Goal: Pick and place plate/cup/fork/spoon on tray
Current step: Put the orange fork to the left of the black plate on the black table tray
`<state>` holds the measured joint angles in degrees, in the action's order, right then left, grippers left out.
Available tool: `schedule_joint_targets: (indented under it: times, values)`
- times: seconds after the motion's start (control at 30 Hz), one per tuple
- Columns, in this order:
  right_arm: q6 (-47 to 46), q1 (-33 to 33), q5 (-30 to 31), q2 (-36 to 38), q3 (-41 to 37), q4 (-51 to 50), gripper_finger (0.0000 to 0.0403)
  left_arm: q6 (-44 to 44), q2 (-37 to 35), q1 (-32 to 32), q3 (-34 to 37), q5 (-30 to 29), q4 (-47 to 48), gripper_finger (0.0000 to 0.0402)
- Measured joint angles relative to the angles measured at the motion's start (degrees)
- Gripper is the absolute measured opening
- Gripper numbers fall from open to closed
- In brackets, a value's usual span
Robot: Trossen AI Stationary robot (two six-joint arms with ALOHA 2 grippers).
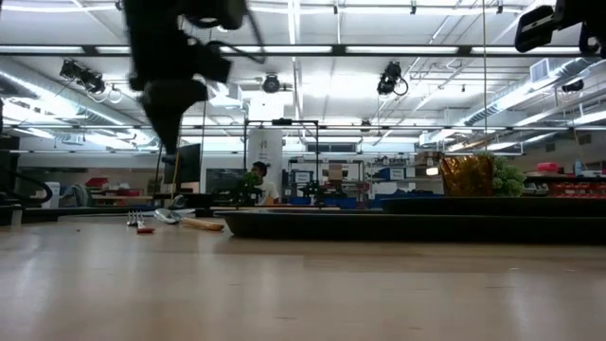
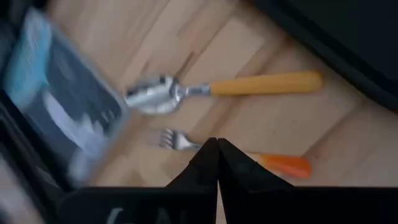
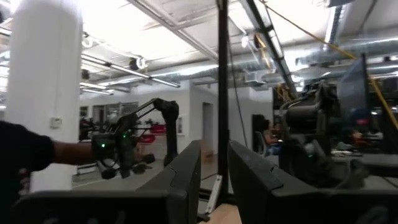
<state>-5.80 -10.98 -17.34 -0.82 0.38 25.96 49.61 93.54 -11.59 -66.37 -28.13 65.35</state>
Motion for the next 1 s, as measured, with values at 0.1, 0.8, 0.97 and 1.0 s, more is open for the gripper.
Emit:
schedule_joint_targets:
  times: [0.1,0.8,0.97,1.0]
  values:
    - [0.0,0.0,1.0,0.0,0.0,-0.2,0.0088,14.4,-4.6,-0.3,8.1,2.1,-4.7,0.0005]
    - [2.5,0.0,1.4,0.0,0.0,-3.9,0.0088,49.4,-7.6,4.4,23.3,5.0,-19.6,0.0183]
    - [2.4,0.0,1.4,-0.1,0.0,-4.3,0.0088,46.9,-5.1,6.1,23.3,5.0,-22.2,0.0188]
    - [2.4,0.0,1.3,-0.2,0.0,-4.4,0.0088,46.3,-4.3,6.4,23.3,5.3,-22.2,0.0186]
